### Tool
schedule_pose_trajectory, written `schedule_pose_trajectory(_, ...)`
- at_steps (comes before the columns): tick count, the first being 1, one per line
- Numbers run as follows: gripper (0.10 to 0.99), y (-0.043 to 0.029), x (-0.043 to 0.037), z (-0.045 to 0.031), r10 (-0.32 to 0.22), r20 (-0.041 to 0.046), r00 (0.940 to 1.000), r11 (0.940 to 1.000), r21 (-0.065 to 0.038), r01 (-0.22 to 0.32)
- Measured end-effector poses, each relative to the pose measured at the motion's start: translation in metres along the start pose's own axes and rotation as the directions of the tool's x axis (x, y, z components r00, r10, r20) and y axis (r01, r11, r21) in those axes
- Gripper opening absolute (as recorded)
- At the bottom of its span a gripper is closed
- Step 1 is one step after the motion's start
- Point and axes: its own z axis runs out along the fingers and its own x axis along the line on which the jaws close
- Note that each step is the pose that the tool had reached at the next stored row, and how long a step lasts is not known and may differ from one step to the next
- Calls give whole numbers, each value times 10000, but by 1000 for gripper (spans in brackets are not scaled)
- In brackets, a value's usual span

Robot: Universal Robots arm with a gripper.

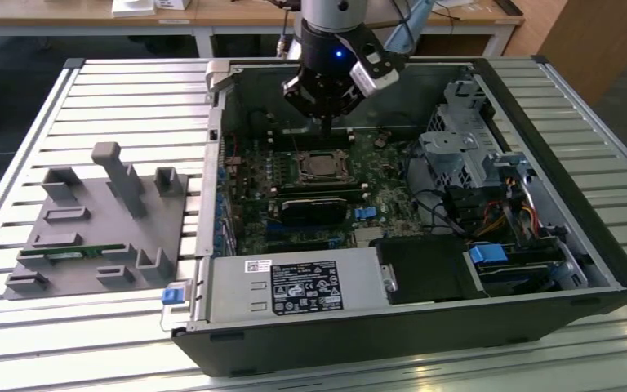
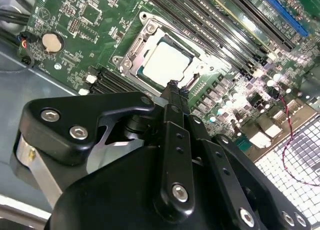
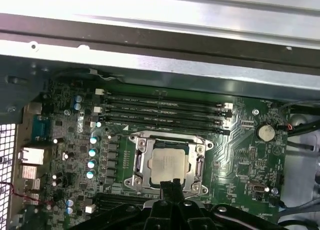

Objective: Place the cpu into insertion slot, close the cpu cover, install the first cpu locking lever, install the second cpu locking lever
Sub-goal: 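Install the first cpu locking lever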

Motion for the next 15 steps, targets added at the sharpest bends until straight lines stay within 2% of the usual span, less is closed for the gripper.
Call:
schedule_pose_trajectory(2,106,3,19,3,0,38,10000,10000,-12,0)
schedule_pose_trajectory(6,106,10,96,3,77,39,10000,10000,-10,-77)
schedule_pose_trajectory(10,106,11,114,10,520,38,9986,9986,1,-520)
schedule_pose_trajectory(15,106,14,149,17,569,39,9984,9984,2,-569)
